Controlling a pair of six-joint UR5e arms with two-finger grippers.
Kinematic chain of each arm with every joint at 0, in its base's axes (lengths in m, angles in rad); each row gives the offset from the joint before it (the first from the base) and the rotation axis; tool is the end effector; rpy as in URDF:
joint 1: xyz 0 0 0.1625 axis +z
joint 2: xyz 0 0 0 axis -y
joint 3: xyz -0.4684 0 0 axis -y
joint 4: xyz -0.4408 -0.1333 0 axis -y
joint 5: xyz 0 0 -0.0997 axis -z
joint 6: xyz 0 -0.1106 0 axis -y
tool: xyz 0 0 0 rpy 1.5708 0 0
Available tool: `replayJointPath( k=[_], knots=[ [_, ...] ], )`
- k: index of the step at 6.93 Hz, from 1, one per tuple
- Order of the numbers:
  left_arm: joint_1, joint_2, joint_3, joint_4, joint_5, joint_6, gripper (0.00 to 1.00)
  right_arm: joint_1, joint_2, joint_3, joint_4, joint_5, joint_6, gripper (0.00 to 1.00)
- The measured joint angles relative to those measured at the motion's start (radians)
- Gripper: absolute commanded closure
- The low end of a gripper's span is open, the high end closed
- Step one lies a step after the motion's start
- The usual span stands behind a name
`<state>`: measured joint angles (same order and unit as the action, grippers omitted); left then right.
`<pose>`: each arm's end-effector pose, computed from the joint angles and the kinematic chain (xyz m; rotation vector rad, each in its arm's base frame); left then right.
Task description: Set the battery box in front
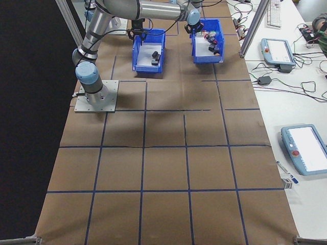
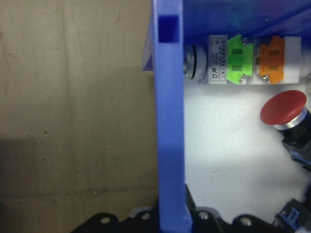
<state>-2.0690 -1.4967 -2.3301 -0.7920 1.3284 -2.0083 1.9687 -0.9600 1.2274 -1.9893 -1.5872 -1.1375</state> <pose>-0.3392 -0.2890 0.2531 2.0181 -2.1691 -0.2995 0.4347 -0.6948 0.3354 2.1271 -2.2065 0.2072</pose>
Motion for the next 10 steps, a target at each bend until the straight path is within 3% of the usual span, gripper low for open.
replayJointPath(
  k=[3,5,8,10],
  knots=[
    [-0.002,0.012,0.007,0.039,0.004,-0.001,1.00,-0.164,-0.099,-0.003,0.099,0.008,-0.121,0.99],
    [0.035,0.033,0.063,0.036,0.008,0.005,1.00,-0.316,-0.147,-0.001,0.182,0.009,-0.261,0.99],
    [0.276,0.023,0.127,0.036,-0.002,0.150,1.00,-0.506,-0.237,0.043,0.360,0.005,-0.484,0.99],
    [0.354,-0.095,0.266,0.027,-0.003,0.249,1.00,-0.659,-0.355,0.180,0.383,0.005,-0.681,0.99]
  ],
)
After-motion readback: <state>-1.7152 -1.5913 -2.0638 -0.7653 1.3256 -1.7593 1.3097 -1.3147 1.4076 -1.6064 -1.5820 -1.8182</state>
